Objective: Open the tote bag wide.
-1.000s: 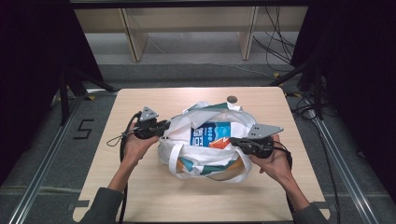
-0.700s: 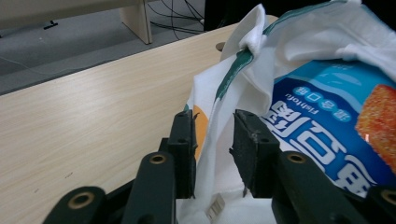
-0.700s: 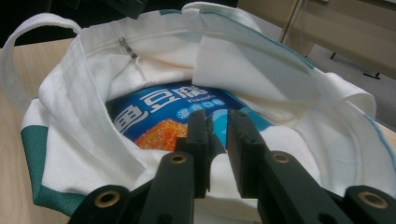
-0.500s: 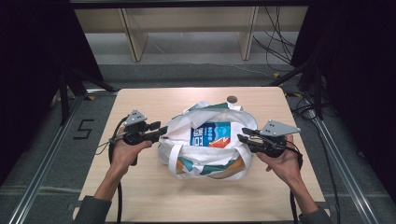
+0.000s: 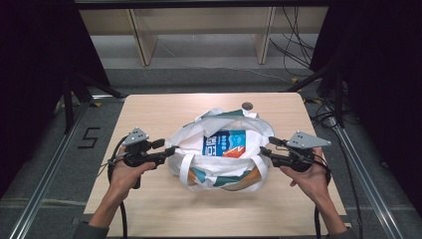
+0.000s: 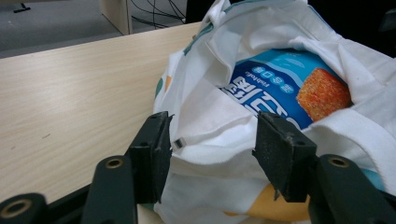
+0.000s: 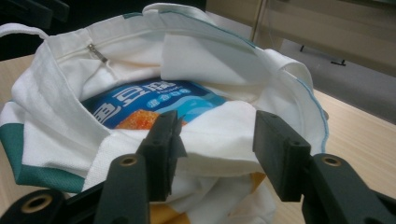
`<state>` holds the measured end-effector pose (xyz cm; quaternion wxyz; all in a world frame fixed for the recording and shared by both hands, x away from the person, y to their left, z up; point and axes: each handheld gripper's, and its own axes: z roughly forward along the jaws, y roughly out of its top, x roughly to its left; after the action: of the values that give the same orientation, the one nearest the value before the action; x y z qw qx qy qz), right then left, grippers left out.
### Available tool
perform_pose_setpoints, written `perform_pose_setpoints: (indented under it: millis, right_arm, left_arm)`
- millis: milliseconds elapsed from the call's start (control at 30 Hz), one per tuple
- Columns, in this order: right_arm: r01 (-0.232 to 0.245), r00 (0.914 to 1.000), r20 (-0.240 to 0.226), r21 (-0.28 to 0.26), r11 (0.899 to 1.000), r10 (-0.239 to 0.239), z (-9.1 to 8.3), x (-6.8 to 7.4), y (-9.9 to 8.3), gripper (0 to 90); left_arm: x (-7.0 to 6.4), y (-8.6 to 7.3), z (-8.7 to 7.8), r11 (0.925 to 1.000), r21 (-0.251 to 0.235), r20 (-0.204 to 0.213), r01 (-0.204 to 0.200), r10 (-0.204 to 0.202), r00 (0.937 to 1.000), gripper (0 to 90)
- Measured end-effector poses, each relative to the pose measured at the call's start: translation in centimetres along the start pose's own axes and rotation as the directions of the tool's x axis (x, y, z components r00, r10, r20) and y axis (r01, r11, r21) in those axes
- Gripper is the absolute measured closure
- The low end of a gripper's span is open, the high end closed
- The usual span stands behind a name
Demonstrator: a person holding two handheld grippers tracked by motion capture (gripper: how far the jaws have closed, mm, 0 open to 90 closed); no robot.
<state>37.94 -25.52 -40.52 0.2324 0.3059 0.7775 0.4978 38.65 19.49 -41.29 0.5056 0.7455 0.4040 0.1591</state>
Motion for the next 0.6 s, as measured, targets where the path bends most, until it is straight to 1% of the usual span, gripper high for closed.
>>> perform_pose_setpoints:
  millis: [33,100,133,167,200,233,267,300,333,400,433,467,500,533,567,600]
  right_arm:
    - [0.011,0.9999,-0.004,-0.006,1.0,-0.011,0.0,-0.2,0.0,49.3]
    - [-0.015,0.9999,0.005,0.006,1.0,0.015,-0.4,-0.1,-0.2,48.0]
    - [-0.013,0.9997,0.02,-0.012,1.0,0.013,-0.4,-0.1,-0.3,47.6]
    - [-0.022,0.9995,0.023,-0.011,1.0,0.022,-0.5,-0.1,-0.4,47.0]
    - [-0.003,0.9998,0.021,-0.007,1.0,0.003,-0.7,-0.3,-0.5,46.1]
    - [-0.009,0.9997,0.023,-0.004,1.0,0.009,-0.8,-0.4,-0.6,45.5]
    - [-0.038,0.999,0.024,0.008,0.999,0.038,-1.1,-0.2,-0.7,45.5]
    - [-0.03,0.9993,0.024,0.009,0.999,0.03,-1.1,-0.3,-0.8,45.3]
    - [-0.018,0.9994,0.03,-0.007,1.0,0.018,-1.2,-0.5,-0.9,45.0]
    - [-0.032,0.9988,0.038,-0.01,0.999,0.032,-1.4,-0.4,-1.1,44.5]
    - [-0.04,0.9986,0.035,-0.004,0.999,0.041,-1.6,-0.3,-1.1,44.0]
    - [-0.028,0.9989,0.037,-0.002,1.0,0.028,-1.7,-0.5,-1.1,43.4]
    - [-0.034,0.9988,0.034,0.005,0.999,0.034,-1.8,-0.4,-1.2,43.3]
    - [-0.061,0.9975,0.036,0.003,0.998,0.061,-1.9,-0.1,-1.3,43.3]
    - [-0.04,0.9984,0.039,-0.001,0.999,0.04,-1.9,-0.2,-1.4,43.2]
    - [-0.049,0.9978,0.044,-0.013,0.999,0.049,-1.9,0.0,-1.5,43.0]
  left_arm:
    - [-0.1,-0.1,-0.2,1.0,0.0,-0.004,0.002,-0.002,1.0,43.5]
    - [-0.3,-0.2,-0.5,0.9999,0.002,0.004,-0.015,0.015,0.9999,41.9]
    - [-0.4,-0.3,-0.7,0.9999,0.002,-0.004,-0.012,0.012,0.9999,41.8]
    - [-0.5,-0.4,-0.9,1.0,-0.003,-0.004,-0.006,0.006,1.0,41.1]
    - [-0.5,-0.4,-1.1,0.9998,-0.004,0.002,-0.021,0.021,0.9998,40.6]
    - [-0.6,-0.6,-1.2,0.9998,-0.006,0.002,-0.017,0.017,0.9999,40.2]
    - [-0.8,-0.7,-1.4,0.9999,-0.006,-0.007,-0.009,0.009,0.9999,40.2]
    - [-0.8,-0.8,-1.6,0.9998,-0.006,-0.003,-0.017,0.017,0.9999,40.1]
    - [-0.9,-0.9,-1.8,0.9999,-0.01,-0.007,-0.01,0.01,0.9999,39.9]
    - [-1.0,-1.1,-2.1,0.9998,-0.012,-0.006,-0.014,0.014,0.9999,39.4]
    - [-1.1,-1.3,-2.2,0.9999,-0.01,-0.011,-0.002,0.002,0.9999,39.0]
    - [-1.1,-1.5,-2.3,0.9999,-0.014,-0.003,-0.005,0.005,1.0,38.5]
    - [-1.2,-1.6,-2.5,0.9999,-0.012,0.003,-0.008,0.008,1.0,38.0]
    - [-1.3,-1.8,-2.6,0.9999,-0.013,-0.003,-0.01,0.01,0.9999,37.9]
    - [-1.4,-2.0,-2.7,0.9999,-0.011,0.0,-0.01,0.01,1.0,37.8]
    - [-1.6,-2.2,-2.7,0.9998,-0.017,0.002,0.0,0.0,1.0,37.3]
